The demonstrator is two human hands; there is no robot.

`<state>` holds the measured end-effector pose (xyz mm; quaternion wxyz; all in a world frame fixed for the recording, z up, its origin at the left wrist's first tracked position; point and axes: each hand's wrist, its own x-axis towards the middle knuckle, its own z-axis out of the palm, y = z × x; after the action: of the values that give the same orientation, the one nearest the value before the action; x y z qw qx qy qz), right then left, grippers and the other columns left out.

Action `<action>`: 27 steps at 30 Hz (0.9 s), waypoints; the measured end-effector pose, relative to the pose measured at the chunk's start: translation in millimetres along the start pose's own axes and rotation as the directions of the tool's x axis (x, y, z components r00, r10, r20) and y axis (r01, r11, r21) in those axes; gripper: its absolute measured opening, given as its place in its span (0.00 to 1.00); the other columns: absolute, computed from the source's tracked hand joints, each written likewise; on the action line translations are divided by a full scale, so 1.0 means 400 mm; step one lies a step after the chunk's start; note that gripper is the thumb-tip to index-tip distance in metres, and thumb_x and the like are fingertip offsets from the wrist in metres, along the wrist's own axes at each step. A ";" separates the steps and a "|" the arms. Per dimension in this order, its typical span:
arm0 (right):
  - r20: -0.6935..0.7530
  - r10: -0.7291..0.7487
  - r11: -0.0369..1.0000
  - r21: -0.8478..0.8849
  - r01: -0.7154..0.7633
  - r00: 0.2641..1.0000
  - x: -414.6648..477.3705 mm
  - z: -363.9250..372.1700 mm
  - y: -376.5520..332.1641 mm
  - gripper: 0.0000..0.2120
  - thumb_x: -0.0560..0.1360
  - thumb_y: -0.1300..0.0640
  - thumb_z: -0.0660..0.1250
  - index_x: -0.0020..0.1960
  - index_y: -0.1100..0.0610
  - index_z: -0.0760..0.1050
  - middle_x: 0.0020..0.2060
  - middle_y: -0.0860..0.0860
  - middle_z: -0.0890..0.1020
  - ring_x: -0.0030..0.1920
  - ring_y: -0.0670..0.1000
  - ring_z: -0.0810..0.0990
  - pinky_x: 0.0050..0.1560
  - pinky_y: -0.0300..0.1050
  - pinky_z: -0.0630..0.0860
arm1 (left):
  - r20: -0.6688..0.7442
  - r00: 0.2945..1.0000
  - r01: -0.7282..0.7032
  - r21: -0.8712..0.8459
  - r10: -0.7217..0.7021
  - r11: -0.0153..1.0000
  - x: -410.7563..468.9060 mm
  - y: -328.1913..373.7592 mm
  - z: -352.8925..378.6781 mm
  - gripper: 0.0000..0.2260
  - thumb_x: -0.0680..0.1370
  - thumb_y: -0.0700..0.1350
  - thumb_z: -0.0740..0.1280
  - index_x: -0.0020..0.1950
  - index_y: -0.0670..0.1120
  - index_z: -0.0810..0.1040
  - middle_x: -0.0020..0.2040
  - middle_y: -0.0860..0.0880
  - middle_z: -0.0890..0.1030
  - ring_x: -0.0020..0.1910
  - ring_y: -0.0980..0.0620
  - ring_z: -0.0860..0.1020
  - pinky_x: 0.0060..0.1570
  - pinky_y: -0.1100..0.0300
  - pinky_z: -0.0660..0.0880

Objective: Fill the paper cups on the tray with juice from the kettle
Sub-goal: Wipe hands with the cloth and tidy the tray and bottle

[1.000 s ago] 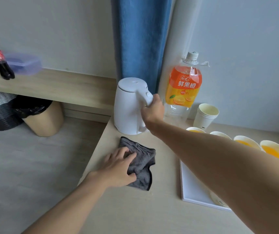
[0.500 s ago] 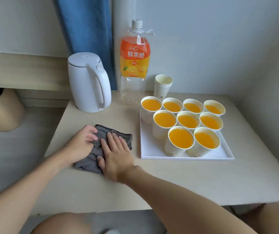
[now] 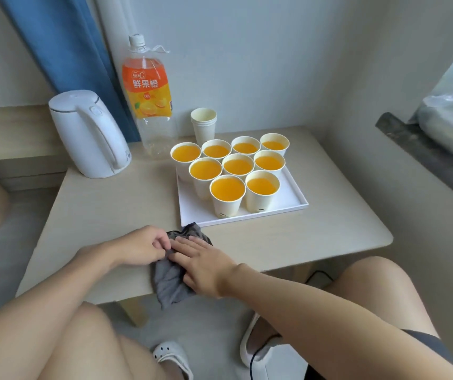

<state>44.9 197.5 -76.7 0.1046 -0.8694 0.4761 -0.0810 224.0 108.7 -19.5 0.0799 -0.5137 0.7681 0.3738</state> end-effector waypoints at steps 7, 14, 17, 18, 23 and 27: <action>-0.028 0.099 0.995 0.002 -0.099 0.995 -0.155 -0.042 0.111 0.24 0.77 0.60 0.61 0.72 0.61 0.66 0.78 0.56 0.58 0.78 0.55 0.54 0.77 0.47 0.41 | -0.107 0.991 -0.070 0.038 0.074 0.997 0.007 0.135 0.080 0.06 0.80 0.38 0.65 0.51 0.49 0.78 0.42 0.51 0.79 0.39 0.55 0.76 0.40 0.65 0.71; -0.022 0.232 0.972 -0.024 -0.233 0.972 -0.268 -0.092 0.228 0.27 0.79 0.59 0.58 0.78 0.54 0.59 0.79 0.53 0.55 0.78 0.53 0.51 0.71 0.39 0.33 | -0.120 0.982 -0.128 0.139 0.145 0.982 0.039 0.262 0.134 0.10 0.82 0.40 0.62 0.61 0.48 0.78 0.58 0.49 0.74 0.57 0.47 0.76 0.59 0.58 0.71; -0.012 0.304 0.952 -0.031 -0.304 0.953 -0.301 -0.101 0.269 0.28 0.79 0.59 0.57 0.78 0.52 0.57 0.79 0.51 0.52 0.79 0.51 0.49 0.72 0.39 0.34 | -0.087 0.980 -0.164 0.180 0.182 0.970 0.055 0.311 0.156 0.14 0.82 0.40 0.62 0.66 0.46 0.77 0.67 0.48 0.72 0.66 0.47 0.73 0.65 0.59 0.68; -0.008 0.329 0.944 -0.027 -0.329 0.944 -0.310 -0.105 0.279 0.29 0.79 0.59 0.57 0.79 0.52 0.57 0.79 0.51 0.52 0.79 0.51 0.49 0.73 0.40 0.35 | -0.073 0.979 -0.174 0.198 0.191 0.965 0.061 0.326 0.163 0.14 0.82 0.40 0.61 0.67 0.46 0.76 0.69 0.48 0.72 0.68 0.47 0.73 0.66 0.59 0.67; 0.006 0.455 0.891 -0.018 -0.454 0.891 -0.380 -0.126 0.348 0.31 0.76 0.57 0.54 0.79 0.52 0.55 0.79 0.51 0.50 0.79 0.50 0.46 0.73 0.41 0.35 | 0.028 0.986 -0.160 0.433 0.164 0.887 0.090 0.408 0.173 0.18 0.82 0.42 0.60 0.72 0.47 0.71 0.72 0.45 0.74 0.70 0.42 0.73 0.64 0.54 0.73; 0.008 0.617 0.787 0.012 -0.617 0.787 -0.452 -0.162 0.417 0.30 0.79 0.59 0.56 0.79 0.51 0.53 0.79 0.49 0.48 0.79 0.48 0.44 0.75 0.43 0.37 | 0.105 0.988 -0.152 0.578 0.111 0.802 0.108 0.468 0.172 0.21 0.81 0.45 0.59 0.75 0.52 0.68 0.70 0.43 0.75 0.66 0.40 0.75 0.61 0.48 0.77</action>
<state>-202.3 255.9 -64.9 0.1323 -0.6657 0.7331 -0.0441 27.2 158.7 2.0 0.2330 -0.3971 0.8764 0.1413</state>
